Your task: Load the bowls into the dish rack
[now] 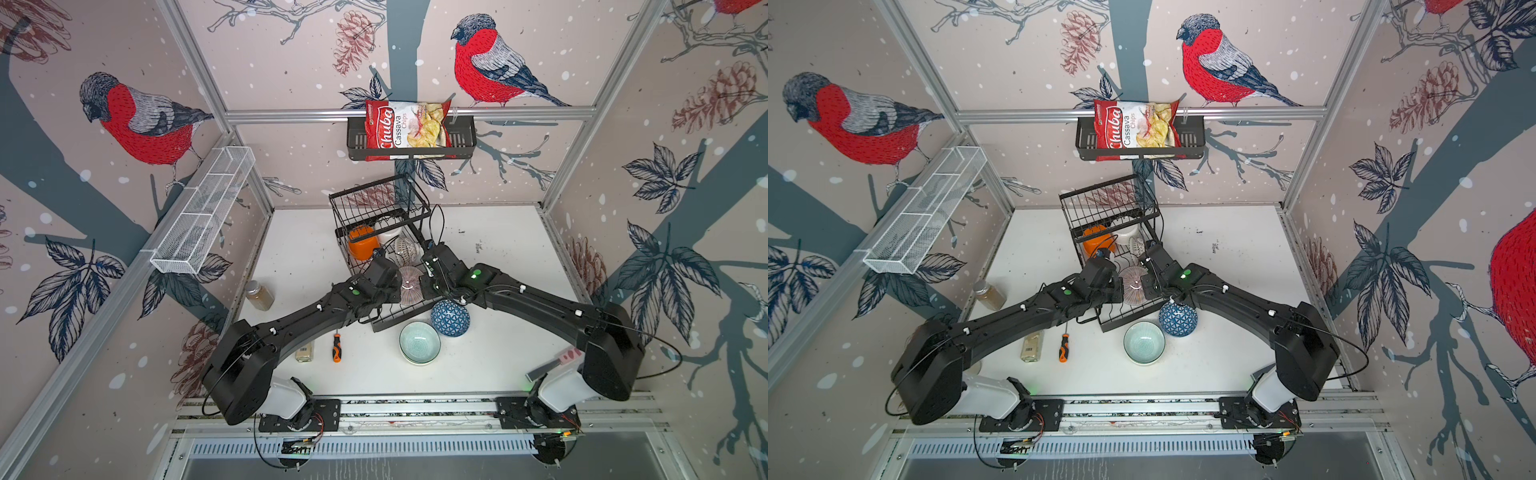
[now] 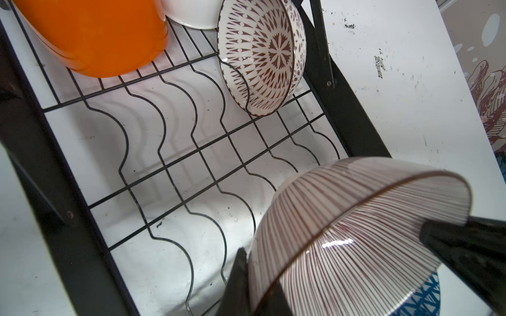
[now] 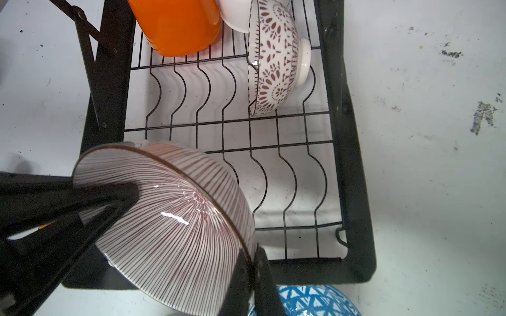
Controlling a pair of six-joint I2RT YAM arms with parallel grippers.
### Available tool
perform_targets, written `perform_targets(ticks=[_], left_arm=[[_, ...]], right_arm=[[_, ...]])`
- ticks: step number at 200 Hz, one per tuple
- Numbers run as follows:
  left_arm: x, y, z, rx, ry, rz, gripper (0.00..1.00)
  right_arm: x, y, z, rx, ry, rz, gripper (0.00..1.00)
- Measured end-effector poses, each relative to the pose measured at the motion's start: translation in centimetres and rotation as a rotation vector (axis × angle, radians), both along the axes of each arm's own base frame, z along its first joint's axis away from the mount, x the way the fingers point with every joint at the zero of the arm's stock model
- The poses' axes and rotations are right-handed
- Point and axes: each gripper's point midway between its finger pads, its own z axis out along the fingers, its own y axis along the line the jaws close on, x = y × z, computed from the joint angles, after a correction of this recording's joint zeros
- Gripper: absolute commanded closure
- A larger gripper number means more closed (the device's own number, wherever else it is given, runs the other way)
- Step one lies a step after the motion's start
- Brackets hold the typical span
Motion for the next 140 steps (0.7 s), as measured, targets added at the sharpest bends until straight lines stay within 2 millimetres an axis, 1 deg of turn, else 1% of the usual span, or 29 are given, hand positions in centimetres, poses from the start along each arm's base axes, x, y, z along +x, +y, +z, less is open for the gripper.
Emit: perform_targets(ticks=[25, 43, 64, 75, 93, 132, 137, 140], left_arm=[[-0.08, 0.08, 0.14, -0.005, -0.003, 0.0, 1.0], [-0.17, 0.13, 0.2, -0.006, -0.004, -0.002, 1.0], [-0.56, -0.27, 0.36, -0.026, 0.005, -0.028, 1.0], [-0.54, -0.28, 0.39, -0.028, 0.004, -0.028, 1.0], [-0.7, -0.59, 0.41, -0.041, 0.01, -0.042, 1.0], [-0.61, -0.69, 0.52, -0.045, 0.001, -0.047, 1.0], [-0.62, -0.66, 0.48, -0.044, 0.001, -0.046, 1.0], [-0.61, -0.64, 0.48, -0.043, 0.0, -0.046, 1.0]], right_arm=[[0.02, 0.1, -0.03, 0.003, 0.001, 0.002, 0.91], [0.06, 0.23, -0.07, 0.006, 0.002, 0.003, 0.87], [0.51, 0.41, 0.22, 0.019, -0.014, -0.003, 0.86], [0.65, 0.46, 0.25, 0.023, -0.017, -0.005, 0.83], [0.93, 0.52, 0.39, 0.031, -0.024, -0.009, 0.87], [0.94, 0.31, -0.13, -0.001, -0.023, 0.007, 0.87], [0.95, 0.34, -0.16, -0.002, -0.023, 0.007, 0.89], [0.97, 0.36, -0.18, -0.001, -0.022, 0.007, 0.92]])
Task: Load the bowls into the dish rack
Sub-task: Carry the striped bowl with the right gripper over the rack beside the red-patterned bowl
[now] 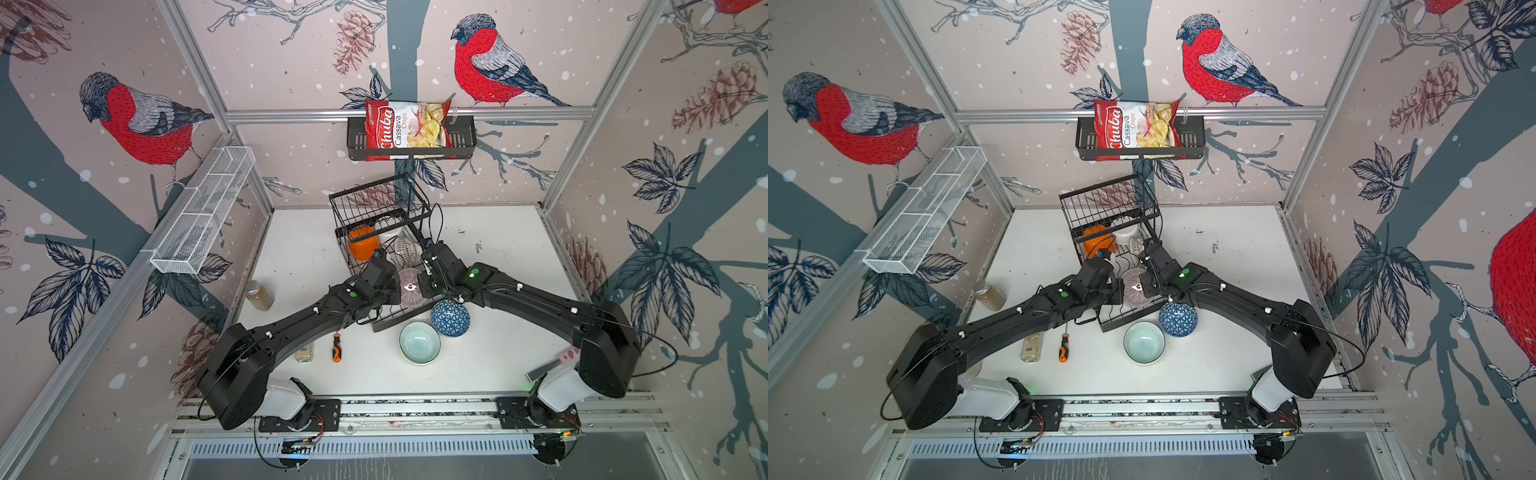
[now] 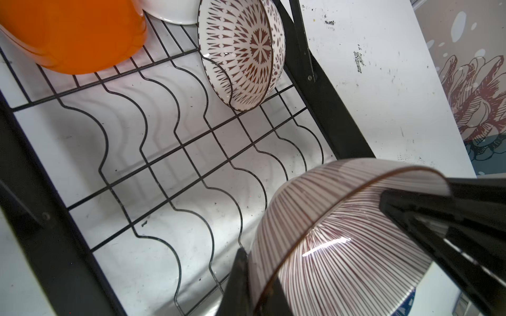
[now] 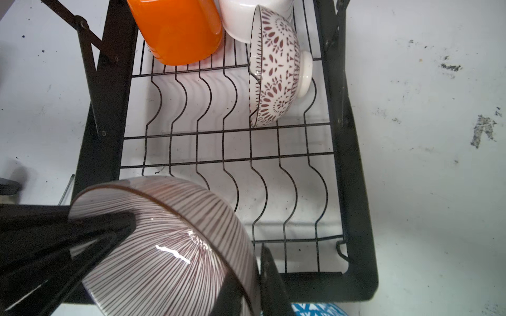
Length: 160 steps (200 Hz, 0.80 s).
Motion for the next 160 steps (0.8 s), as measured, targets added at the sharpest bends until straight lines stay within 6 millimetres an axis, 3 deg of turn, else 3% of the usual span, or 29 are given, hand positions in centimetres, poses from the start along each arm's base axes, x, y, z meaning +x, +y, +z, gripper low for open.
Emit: perform_targets(ticks=[9, 28, 38, 51, 61, 84, 101, 130, 160], left_arm=[[0.0, 0.0, 0.0, 0.001, -0.001, 0.001, 1.0], [0.1, 0.1, 0.0, 0.003, -0.003, 0.003, 1.0], [0.1, 0.2, 0.0, 0.006, -0.004, 0.005, 0.85], [0.1, 0.2, 0.1, 0.003, -0.006, 0.001, 0.77], [0.1, 0.0, 0.3, -0.01, -0.01, -0.007, 0.65], [-0.3, -0.1, 0.6, -0.039, -0.002, -0.026, 0.53], [-0.5, 0.1, 1.1, -0.068, -0.004, -0.03, 0.51], [-0.5, 1.4, 1.5, -0.081, -0.018, -0.005, 0.38], [-0.8, 3.0, 1.7, -0.086, -0.033, 0.026, 0.34]], right_arm=[[0.0, 0.0, -0.1, -0.002, 0.001, 0.001, 1.0], [0.1, 0.2, -0.2, -0.007, 0.002, 0.004, 1.0], [0.2, 0.2, -0.3, -0.01, 0.003, 0.005, 1.0], [0.4, 0.2, -0.3, -0.015, -0.001, -0.002, 1.0], [0.7, 0.3, -0.3, -0.015, -0.007, -0.013, 1.0], [1.7, 0.6, 0.6, -0.009, -0.056, -0.039, 1.0], [2.4, 0.8, 1.1, -0.001, -0.082, -0.071, 1.0], [3.5, 1.1, 1.9, -0.016, -0.13, -0.105, 1.0], [4.3, 2.0, 2.4, -0.052, -0.183, -0.129, 1.0]])
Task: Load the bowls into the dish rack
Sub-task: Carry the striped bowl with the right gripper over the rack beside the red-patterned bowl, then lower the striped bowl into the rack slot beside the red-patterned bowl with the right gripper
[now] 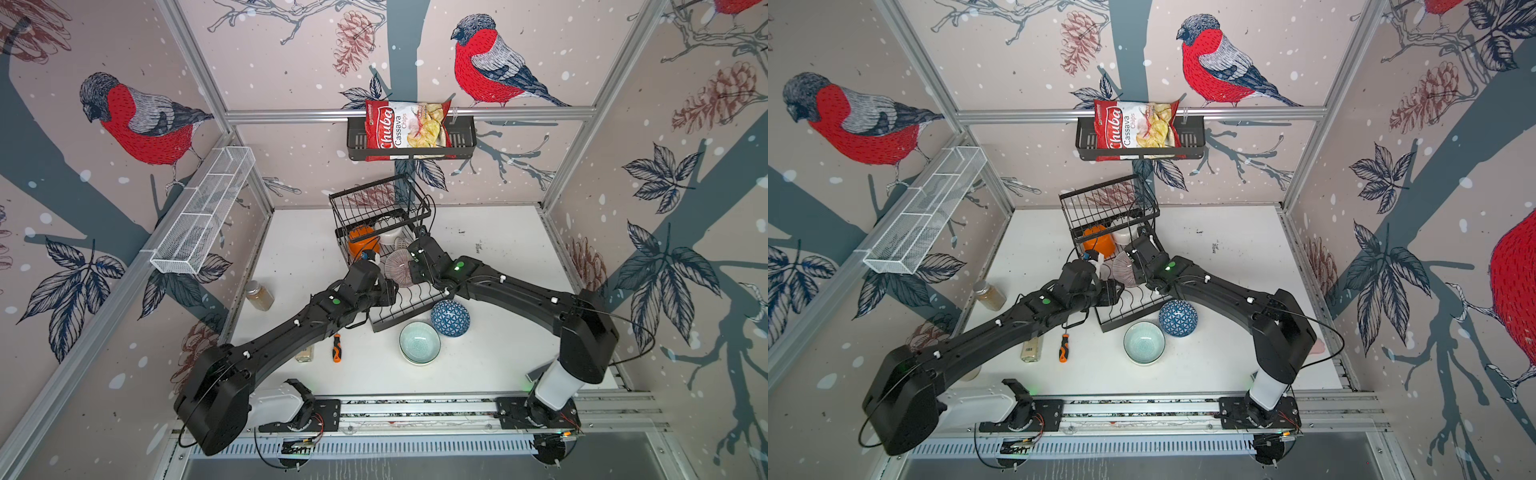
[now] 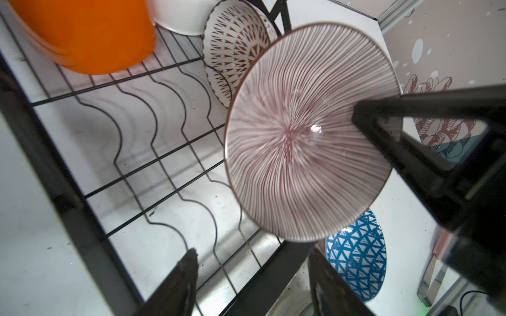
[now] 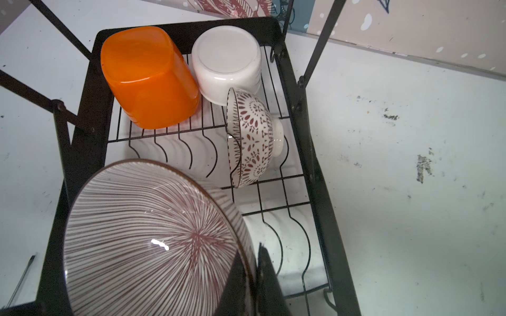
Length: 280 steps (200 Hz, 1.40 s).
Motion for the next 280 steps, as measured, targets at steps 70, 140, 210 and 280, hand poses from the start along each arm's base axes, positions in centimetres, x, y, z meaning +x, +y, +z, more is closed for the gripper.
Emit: perform_targets(ticks=[70, 140, 210, 280], left_arm=[[-0.9, 4.8, -0.5, 0.036, -0.044, 0.119, 0.27], [-1.5, 6.9, -2.9, 0.093, 0.012, 0.164, 0.26], [-1.8, 8.3, -4.1, 0.101, 0.04, 0.202, 0.26], [-2.0, 8.8, -4.6, 0.102, 0.049, 0.212, 0.26]], right_arm=[[1.0, 0.4, -0.9, -0.167, -0.089, -0.033, 1.0], [1.8, 2.6, -0.4, -0.35, -0.232, -0.061, 1.0], [2.5, 3.6, -0.8, -0.488, -0.31, -0.075, 1.0], [3.1, 4.5, -1.6, -0.626, -0.374, -0.064, 1.0]])
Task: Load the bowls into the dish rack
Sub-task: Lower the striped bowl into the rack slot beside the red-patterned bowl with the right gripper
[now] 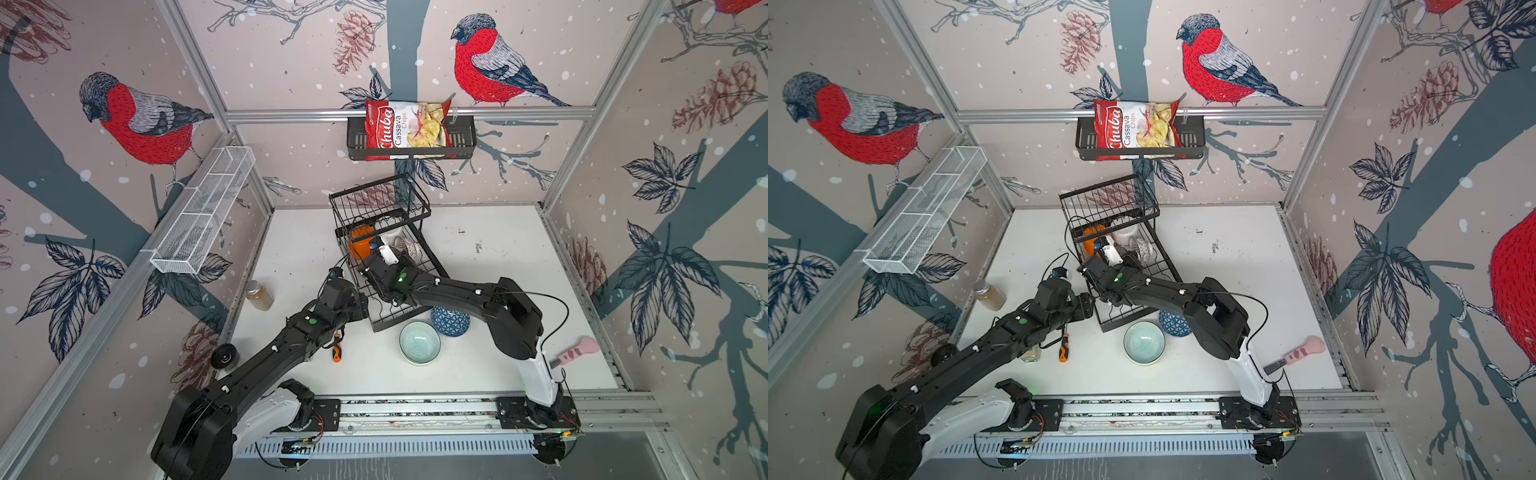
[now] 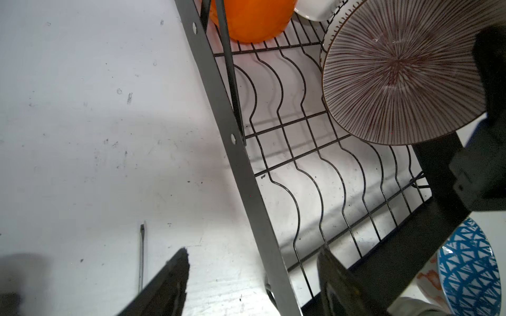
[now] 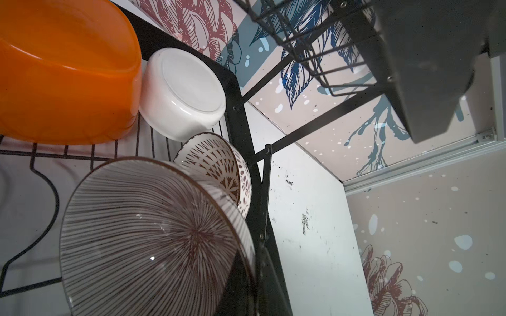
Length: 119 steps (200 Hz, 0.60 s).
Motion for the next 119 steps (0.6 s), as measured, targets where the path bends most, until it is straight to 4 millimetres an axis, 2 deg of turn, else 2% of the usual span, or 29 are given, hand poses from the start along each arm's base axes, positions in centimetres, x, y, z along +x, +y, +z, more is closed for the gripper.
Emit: perform_targets(ticks=[119], left_arm=[[0.0, 0.5, -0.3, -0.009, 0.011, 0.01, 0.26]], right_arm=[[1.6, 1.5, -0.3, -0.119, -0.074, -0.006, 1.0]])
